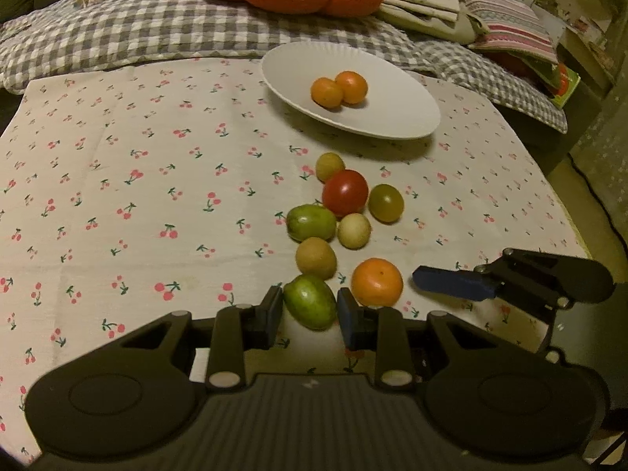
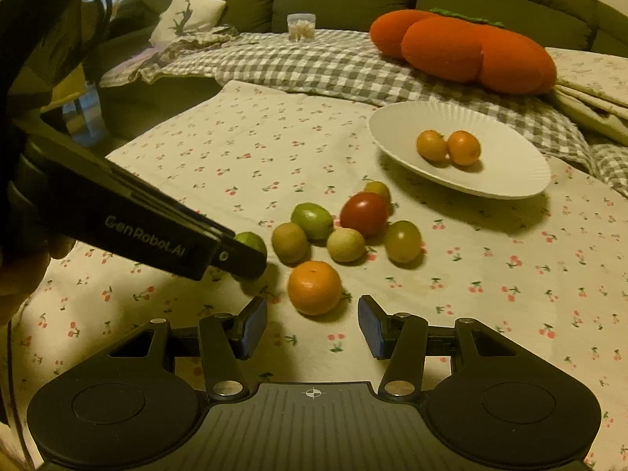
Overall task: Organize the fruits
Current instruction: 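Grasp a green lime with the left tool while the right tool grasps a mandarin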
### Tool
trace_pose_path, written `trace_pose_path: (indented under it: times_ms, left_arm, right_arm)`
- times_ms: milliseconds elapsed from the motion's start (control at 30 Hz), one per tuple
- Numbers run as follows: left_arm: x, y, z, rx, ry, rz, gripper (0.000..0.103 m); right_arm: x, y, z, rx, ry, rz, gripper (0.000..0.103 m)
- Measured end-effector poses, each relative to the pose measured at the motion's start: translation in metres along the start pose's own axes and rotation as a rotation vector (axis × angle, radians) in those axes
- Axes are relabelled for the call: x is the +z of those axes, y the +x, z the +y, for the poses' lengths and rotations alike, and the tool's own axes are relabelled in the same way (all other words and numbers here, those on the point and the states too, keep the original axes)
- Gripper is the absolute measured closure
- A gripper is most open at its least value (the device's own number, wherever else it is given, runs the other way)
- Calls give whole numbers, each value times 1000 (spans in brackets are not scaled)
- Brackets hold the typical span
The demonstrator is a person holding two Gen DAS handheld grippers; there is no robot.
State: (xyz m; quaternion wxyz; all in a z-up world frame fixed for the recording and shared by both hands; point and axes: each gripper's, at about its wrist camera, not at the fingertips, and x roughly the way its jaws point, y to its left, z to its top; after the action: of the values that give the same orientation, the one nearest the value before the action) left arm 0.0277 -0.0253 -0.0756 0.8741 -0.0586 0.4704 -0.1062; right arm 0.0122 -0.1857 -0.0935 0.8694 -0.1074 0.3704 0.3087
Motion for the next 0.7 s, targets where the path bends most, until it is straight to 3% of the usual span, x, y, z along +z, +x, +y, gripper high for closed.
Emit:
trace_pose_path:
  times_ms: [267, 400, 700]
  left_arm:
    - [1, -2, 2, 17, -5, -5, 75]
    - [1, -4, 2, 29, -1, -13, 75]
    - [4, -7, -1, 44, 21, -35, 75]
  right_arm:
    - [7, 12, 0, -5, 21, 3, 60]
    - [8, 16, -2, -17, 25, 6, 71]
    - [9, 13, -2, -24, 21, -2, 72]
